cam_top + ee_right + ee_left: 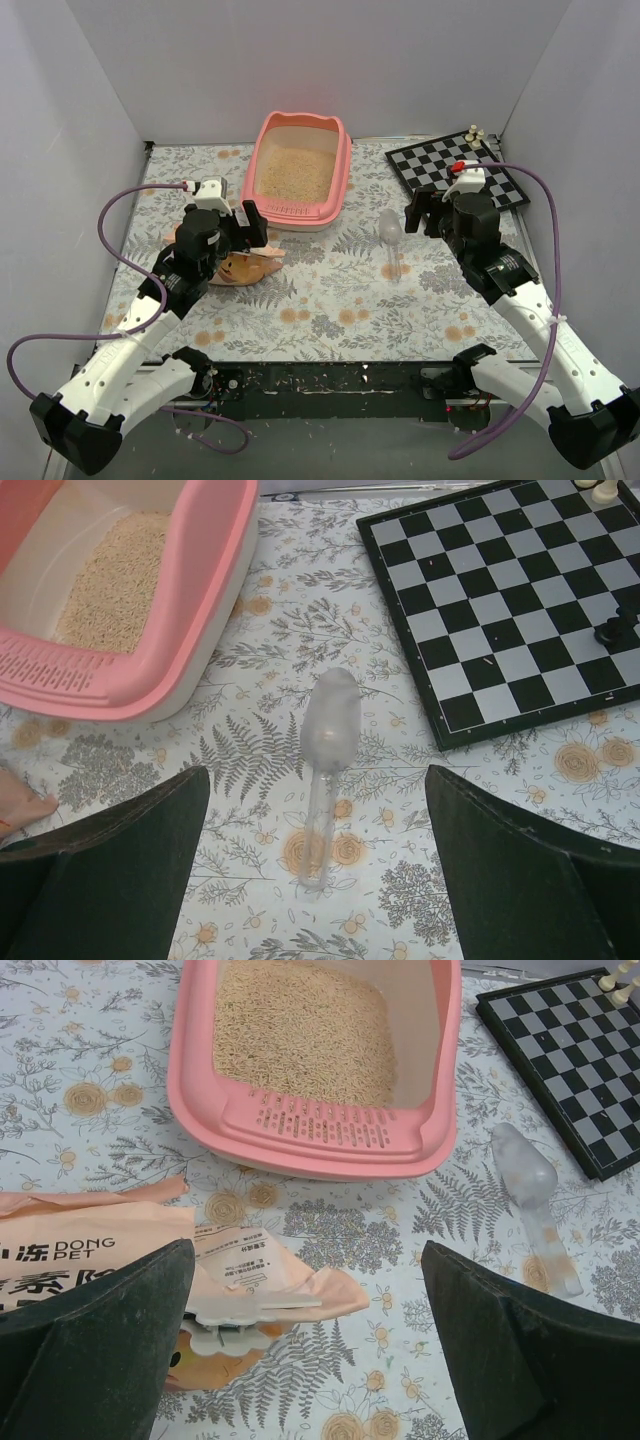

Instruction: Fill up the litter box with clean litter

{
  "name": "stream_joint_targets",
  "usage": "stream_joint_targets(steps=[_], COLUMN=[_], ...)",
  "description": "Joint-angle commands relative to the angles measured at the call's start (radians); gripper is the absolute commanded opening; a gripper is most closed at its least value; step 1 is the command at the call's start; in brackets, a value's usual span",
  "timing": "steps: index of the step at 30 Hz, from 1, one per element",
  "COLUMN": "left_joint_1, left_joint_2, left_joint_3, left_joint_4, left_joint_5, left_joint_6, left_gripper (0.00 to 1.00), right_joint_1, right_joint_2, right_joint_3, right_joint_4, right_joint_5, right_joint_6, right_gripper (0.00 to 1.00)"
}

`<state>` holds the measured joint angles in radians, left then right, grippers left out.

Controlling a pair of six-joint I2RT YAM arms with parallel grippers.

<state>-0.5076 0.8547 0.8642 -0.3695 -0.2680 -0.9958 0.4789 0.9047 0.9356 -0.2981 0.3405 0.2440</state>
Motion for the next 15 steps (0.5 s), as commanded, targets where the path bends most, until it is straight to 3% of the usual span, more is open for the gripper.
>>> stream_joint_targets(steps=[1,7,12,15], left_joint_1=[0.0,0.0,0.0,0.0], left_joint_2=[-0.025,-0.022,-0.034,-0.019], left_joint_3=[0.004,0.019,0.024,0.025], left_joint_4=[-0.025,-0.045,-0.066,-0.097], left_joint_5=[-0.016,-0.028,-0.054,-0.094], left_joint_6=[-0.004,-0.02,-0.046,-0.076], left_gripper=[0.98,0.98,0.98,0.98], right_joint_1=[-0.003,-0.003,-0.003,0.006], right_joint_2=[-0.024,-0.029,-0.04,0.035], right_joint_3=[-0.008,-0.014,-0.044,0.012], right_joint_4=[0.045,0.062,0.157,0.137], right_joint_5=[-0.023,-0.101,-0.418,-0.593], right_joint_6=[-0.038,-0.061,-0.15,-0.169], right_gripper=[0.96,0.98,0.98,0.97])
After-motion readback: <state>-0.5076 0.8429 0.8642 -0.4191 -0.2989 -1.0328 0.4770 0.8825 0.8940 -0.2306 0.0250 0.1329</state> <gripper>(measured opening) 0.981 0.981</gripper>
